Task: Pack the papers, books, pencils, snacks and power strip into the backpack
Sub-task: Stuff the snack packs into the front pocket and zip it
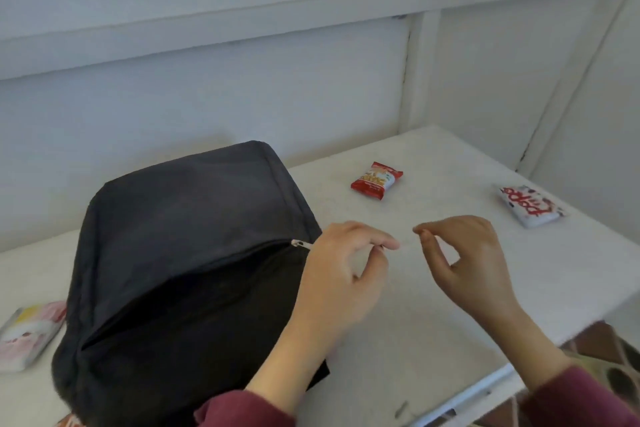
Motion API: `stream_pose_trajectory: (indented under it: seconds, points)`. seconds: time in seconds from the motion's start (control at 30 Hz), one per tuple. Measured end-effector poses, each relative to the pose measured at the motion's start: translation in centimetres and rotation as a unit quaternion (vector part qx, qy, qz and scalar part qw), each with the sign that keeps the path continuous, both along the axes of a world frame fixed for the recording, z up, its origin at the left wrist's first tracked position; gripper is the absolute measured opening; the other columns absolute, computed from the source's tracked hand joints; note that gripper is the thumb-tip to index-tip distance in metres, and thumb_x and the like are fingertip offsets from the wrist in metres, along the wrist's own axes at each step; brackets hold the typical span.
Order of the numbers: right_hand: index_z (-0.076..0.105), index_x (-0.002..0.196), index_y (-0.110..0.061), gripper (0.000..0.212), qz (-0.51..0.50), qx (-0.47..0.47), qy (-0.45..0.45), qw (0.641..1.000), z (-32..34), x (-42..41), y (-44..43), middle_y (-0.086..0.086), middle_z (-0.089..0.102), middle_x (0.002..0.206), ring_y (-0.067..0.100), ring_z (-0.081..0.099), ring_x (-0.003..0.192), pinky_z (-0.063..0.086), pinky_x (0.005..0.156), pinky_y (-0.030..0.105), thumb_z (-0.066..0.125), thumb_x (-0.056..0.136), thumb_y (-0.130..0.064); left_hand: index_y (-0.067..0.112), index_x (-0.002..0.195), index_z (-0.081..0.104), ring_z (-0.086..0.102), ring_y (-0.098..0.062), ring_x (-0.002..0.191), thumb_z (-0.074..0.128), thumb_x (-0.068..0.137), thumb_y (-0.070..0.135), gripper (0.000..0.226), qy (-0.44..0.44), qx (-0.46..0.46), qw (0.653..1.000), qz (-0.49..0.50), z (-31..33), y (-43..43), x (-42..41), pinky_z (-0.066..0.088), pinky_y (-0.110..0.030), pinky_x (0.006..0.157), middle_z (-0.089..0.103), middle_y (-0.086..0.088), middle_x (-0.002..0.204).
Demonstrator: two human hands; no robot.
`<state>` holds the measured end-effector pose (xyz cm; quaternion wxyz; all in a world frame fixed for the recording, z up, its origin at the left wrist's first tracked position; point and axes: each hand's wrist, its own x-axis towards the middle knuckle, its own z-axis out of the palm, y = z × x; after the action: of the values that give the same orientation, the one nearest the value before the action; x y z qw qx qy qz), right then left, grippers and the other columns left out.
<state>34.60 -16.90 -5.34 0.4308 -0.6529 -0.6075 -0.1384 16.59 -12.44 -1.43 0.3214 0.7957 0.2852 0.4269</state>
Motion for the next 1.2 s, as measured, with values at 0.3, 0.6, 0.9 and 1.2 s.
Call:
stream_pose_trajectory:
  seconds: [0.3,0.6,0.9,1.2]
  points:
    - [0.069,0.102,-0.008,0.042,-0.270,-0.106,-0.006,0.957,-3.1,12.2,0.1,0.017,0.067,0.104,0.039,0.059,0.098,0.044,0.084,0.047,0.048,0.077,-0.034,0.020,0.106,0.068,0.050,-0.020,0.107,0.060,0.081,0.012,0.027,0.071,-0.037,0.989,0.124,-5.4,5.9,10.6,0.039,-0.031,0.094,0.063,0.001,0.112]
    - [0.053,0.127,-0.015,0.048,-0.320,-0.226,0.035,0.919,-4.3,15.8,0.7,0.015,0.057,0.120,0.038,0.051,0.111,0.036,0.094,0.046,0.063,0.081,-0.023,0.023,0.128,0.054,0.019,-0.035,0.136,0.061,0.085,0.027,0.044,0.189,-0.037,0.960,0.204,-7.5,11.0,14.9,0.015,-0.044,0.113,0.026,-0.019,0.147]
    - [0.058,0.122,-0.016,0.041,-0.293,-0.197,0.089,0.931,-4.1,15.1,0.2,0.012,0.060,0.117,0.036,0.048,0.108,0.039,0.087,0.039,0.062,0.080,-0.016,0.022,0.109,0.066,0.039,-0.033,0.119,0.058,0.083,0.012,0.029,0.149,-0.075,0.960,0.226,-7.8,13.1,16.4,0.031,-0.038,0.096,0.048,-0.014,0.130]
    - [0.061,0.116,-0.020,0.036,-0.209,-0.102,0.147,0.961,-2.3,10.3,0.9,-0.001,0.063,0.108,0.022,0.051,0.101,0.036,0.076,0.025,0.063,0.081,-0.015,0.031,0.099,0.068,0.040,-0.019,0.108,0.064,0.079,0.014,0.026,-0.018,-0.010,0.986,0.166,-1.8,8.7,14.3,0.030,-0.010,0.084,0.056,-0.002,0.115]
